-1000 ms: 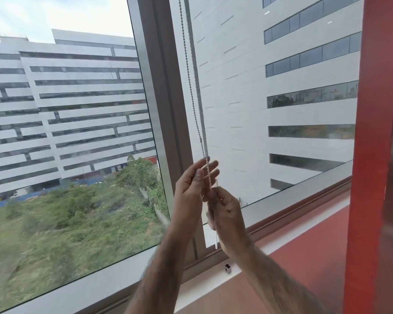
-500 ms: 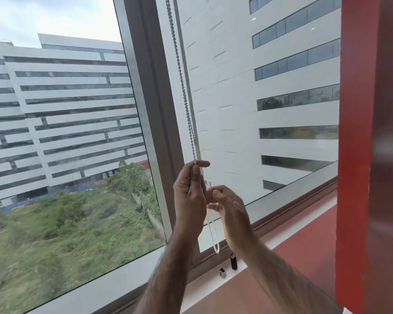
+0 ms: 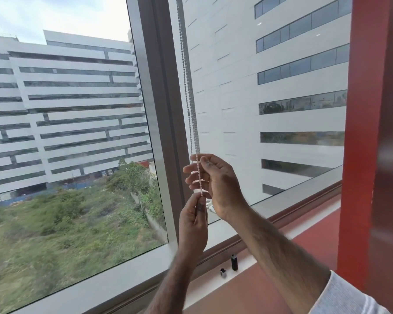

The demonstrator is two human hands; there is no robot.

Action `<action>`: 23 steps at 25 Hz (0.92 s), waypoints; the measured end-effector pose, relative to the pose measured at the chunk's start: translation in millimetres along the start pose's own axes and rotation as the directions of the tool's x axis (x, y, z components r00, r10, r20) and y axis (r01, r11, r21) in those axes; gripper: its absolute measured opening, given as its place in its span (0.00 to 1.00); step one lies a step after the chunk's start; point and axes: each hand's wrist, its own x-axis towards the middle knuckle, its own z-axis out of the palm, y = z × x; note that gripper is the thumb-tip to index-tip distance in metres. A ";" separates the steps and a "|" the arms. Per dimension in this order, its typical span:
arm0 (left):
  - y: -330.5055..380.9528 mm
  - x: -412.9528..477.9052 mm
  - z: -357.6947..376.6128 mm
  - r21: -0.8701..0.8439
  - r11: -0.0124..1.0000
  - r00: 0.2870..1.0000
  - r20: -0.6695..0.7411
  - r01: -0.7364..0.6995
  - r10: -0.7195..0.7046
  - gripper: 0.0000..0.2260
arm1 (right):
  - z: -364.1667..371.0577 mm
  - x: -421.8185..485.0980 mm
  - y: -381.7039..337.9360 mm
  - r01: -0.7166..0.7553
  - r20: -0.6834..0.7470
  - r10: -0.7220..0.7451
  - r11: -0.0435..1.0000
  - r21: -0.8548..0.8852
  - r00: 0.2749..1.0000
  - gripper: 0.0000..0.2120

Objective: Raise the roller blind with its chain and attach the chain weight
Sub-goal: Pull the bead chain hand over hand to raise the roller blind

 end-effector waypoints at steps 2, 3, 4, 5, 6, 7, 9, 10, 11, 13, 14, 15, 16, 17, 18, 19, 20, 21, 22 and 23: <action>-0.8 -7.7 -0.1 -0.027 0.999 0.999 0.011 0.036 -0.036 0.12 | 5.5 0.6 2.8 0.008 0.035 -0.008 1.000 0.000 0.999 0.12; -1.0 -10.4 -0.9 -0.048 0.997 0.998 0.023 0.062 -0.061 0.12 | 7.4 0.8 3.7 0.020 0.034 -0.021 1.000 0.024 0.999 0.12; -1.5 -11.4 -1.5 -0.071 0.993 0.995 0.048 0.092 -0.089 0.12 | 7.7 0.8 3.5 0.037 0.023 -0.038 0.998 0.060 0.999 0.13; 0.3 -11.0 -2.8 -0.098 0.985 0.988 0.087 0.139 -0.130 0.12 | 7.0 0.5 2.8 0.049 0.010 -0.051 0.994 0.100 0.999 0.13; 3.3 -8.9 -4.8 -0.136 0.971 0.974 0.138 0.197 -0.178 0.13 | 5.2 -0.3 2.9 0.059 -0.005 -0.059 0.989 0.139 0.998 0.14; 6.9 -6.1 -7.2 -0.169 0.955 0.960 0.182 0.246 -0.215 0.13 | 2.7 -1.3 3.7 0.071 -0.021 -0.068 0.984 0.166 0.997 0.14; 15.3 4.8 -12.7 -0.236 0.938 0.958 0.199 0.252 -0.208 0.15 | -0.5 -4.4 7.4 0.110 -0.032 -0.106 0.981 0.160 0.994 0.13; 21.6 13.1 -14.9 -0.277 0.935 0.968 0.178 0.222 -0.177 0.14 | -0.7 -7.2 10.7 0.127 -0.026 -0.125 0.983 0.135 0.992 0.13; 29.8 23.5 -16.5 -0.315 0.930 0.977 0.148 0.190 -0.150 0.13 | -0.9 -11.0 15.9 0.129 -0.024 -0.127 0.986 0.108 0.992 0.13; 50.3 42.4 -16.4 -0.356 0.922 0.986 0.122 0.154 -0.117 0.12 | -3.6 -22.4 29.0 0.090 -0.027 -0.088 0.994 0.065 0.996 0.13; 59.5 48.4 -14.4 -0.350 0.925 0.985 0.133 0.149 -0.109 0.13 | -6.7 -28.9 37.8 0.064 -0.026 -0.063 0.997 0.050 0.998 0.13; 67.1 51.6 -11.8 -0.331 0.932 0.983 0.153 0.151 -0.105 0.13 | -9.9 -35.6 46.2 0.042 -0.024 -0.041 0.999 0.030 0.999 0.12; 71.7 52.5 -8.2 -0.313 0.936 0.979 0.175 0.159 -0.108 0.13 | -13.1 -42.2 53.2 0.030 -0.025 -0.030 1.000 0.003 0.999 0.13; 73.6 51.9 -4.0 -0.305 0.937 0.974 0.193 0.171 -0.115 0.13 | -15.7 -47.6 57.9 0.024 -0.027 -0.025 0.999 -0.023 0.999 0.13; 72.7 50.9 0.7 -0.304 0.936 0.973 0.197 0.177 -0.120 0.14 | -17.7 -51.0 61.3 0.021 -0.026 -0.022 0.999 -0.041 0.999 0.14; 70.4 49.7 5.2 -0.305 0.937 0.976 0.180 0.171 -0.119 0.14 | -18.7 -52.7 63.1 0.020 -0.017 -0.021 0.999 -0.049 1.000 0.15; 67.7 49.2 9.3 -0.299 0.942 0.983 0.147 0.154 -0.114 0.13 | -18.5 -53.6 62.5 0.019 -0.007 -0.019 0.999 -0.051 1.000 0.16; 65.8 49.2 12.2 -0.282 0.950 0.988 0.113 0.135 -0.107 0.13 | -18.9 -53.3 62.7 0.012 0.000 -0.012 0.999 -0.052 1.000 0.17; 64.7 49.6 13.7 -0.259 0.959 0.992 0.082 0.116 -0.098 0.13 | -21.0 -51.6 63.3 0.005 0.007 -0.005 0.998 -0.064 1.000 0.17; 63.2 51.0 13.5 -0.240 0.966 0.995 0.054 0.098 -0.088 0.13 | -24.5 -48.8 64.0 0.004 0.028 -0.001 0.996 -0.090 1.000 0.17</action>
